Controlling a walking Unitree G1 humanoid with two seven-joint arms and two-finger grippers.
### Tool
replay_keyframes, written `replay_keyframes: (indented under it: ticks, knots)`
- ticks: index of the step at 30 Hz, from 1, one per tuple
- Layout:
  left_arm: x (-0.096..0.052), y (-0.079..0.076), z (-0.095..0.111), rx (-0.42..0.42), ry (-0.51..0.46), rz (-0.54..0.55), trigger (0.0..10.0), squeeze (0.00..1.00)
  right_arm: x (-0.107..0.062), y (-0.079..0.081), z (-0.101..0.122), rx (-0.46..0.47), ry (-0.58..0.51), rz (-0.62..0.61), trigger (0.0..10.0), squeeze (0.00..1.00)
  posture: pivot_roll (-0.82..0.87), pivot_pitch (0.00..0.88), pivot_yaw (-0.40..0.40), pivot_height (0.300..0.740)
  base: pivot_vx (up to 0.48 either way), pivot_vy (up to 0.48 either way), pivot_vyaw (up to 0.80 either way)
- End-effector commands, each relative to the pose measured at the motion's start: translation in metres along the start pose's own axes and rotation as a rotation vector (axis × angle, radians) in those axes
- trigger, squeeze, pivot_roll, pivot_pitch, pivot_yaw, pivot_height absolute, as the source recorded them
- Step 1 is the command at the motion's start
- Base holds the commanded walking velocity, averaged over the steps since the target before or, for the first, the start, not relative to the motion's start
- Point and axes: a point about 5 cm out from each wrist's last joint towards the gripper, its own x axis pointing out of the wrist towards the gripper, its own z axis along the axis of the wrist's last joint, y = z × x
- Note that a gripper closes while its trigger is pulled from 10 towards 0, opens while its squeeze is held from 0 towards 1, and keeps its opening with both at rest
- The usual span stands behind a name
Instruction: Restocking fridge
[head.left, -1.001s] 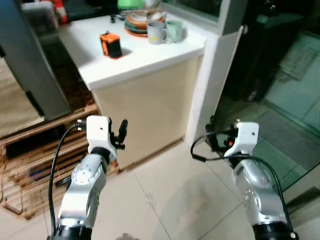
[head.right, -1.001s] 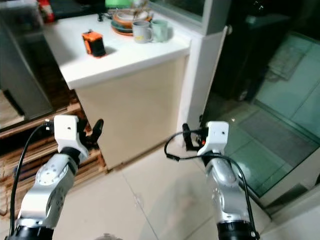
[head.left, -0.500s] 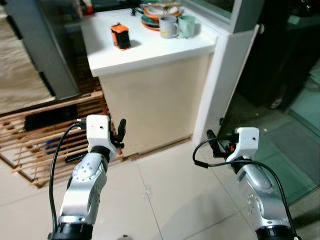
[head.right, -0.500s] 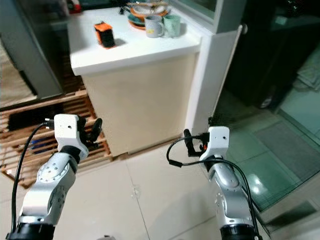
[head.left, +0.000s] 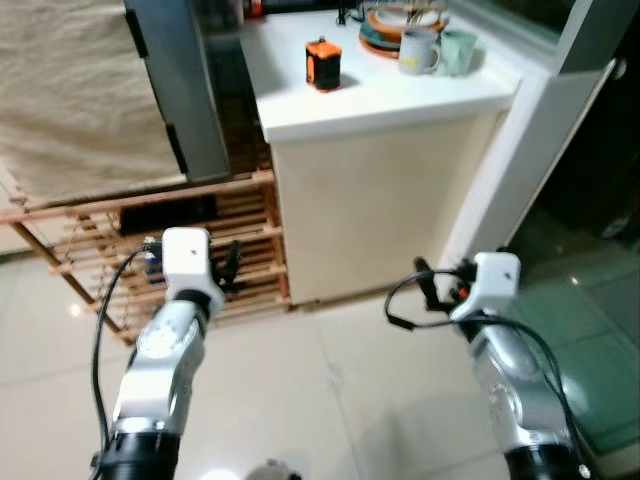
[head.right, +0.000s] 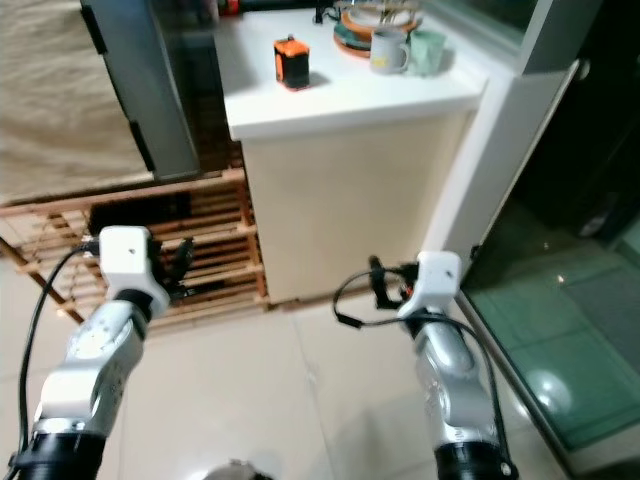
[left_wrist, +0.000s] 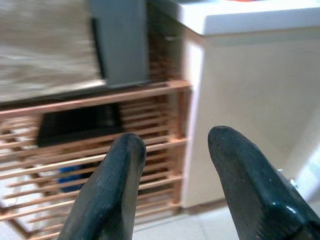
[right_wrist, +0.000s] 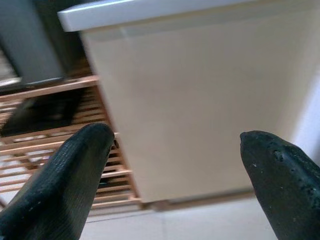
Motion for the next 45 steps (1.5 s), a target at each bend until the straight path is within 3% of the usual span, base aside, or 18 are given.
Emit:
replay_keyframes:
  ticks: [1, 11, 17, 19, 30, 45]
  knots:
    - [0.000, -0.001, -0.003, -0.007, 0.008, -0.003, 10.0, 0.00, -0.002, -0.006, -0.002, -0.012, 0.003, -0.021, 10.0, 0.00, -0.13, 0.000, 0.054, 0.740, 0.000, 0.446, 0.74]
    - [0.003, -0.001, -0.001, -0.016, -0.002, -0.017, 10.0, 0.00, 0.002, -0.002, -0.003, -0.028, 0.003, 0.005, 10.0, 0.00, -0.12, 0.000, 0.059, 0.740, 0.000, 0.449, 0.74]
    - [0.006, -0.004, 0.005, 0.078, -0.042, -0.028, 10.0, 0.00, 0.006, 0.002, -0.003, -0.038, 0.004, 0.021, 10.0, 0.00, -0.11, 0.000, 0.059, 0.740, 0.000, 0.300, 0.37]
    - [0.005, -0.007, 0.012, 0.029, -0.082, -0.071, 10.0, 0.00, 0.007, 0.005, -0.003, -0.032, -0.006, 0.037, 10.0, 0.00, -0.11, 0.000, 0.059, 0.740, 0.000, 0.000, 0.00]
    - [0.008, -0.008, 0.011, 0.046, -0.070, -0.071, 10.0, 0.00, 0.008, 0.012, -0.006, -0.026, -0.012, 0.051, 10.0, 0.00, -0.11, 0.000, 0.063, 0.740, 0.465, 0.000, 0.00]
    - [0.008, -0.004, 0.009, 0.002, -0.063, -0.036, 10.0, 0.00, 0.007, 0.013, -0.010, -0.028, -0.003, 0.063, 10.0, 0.00, -0.10, 0.000, 0.056, 0.740, 0.446, 0.000, 0.00]
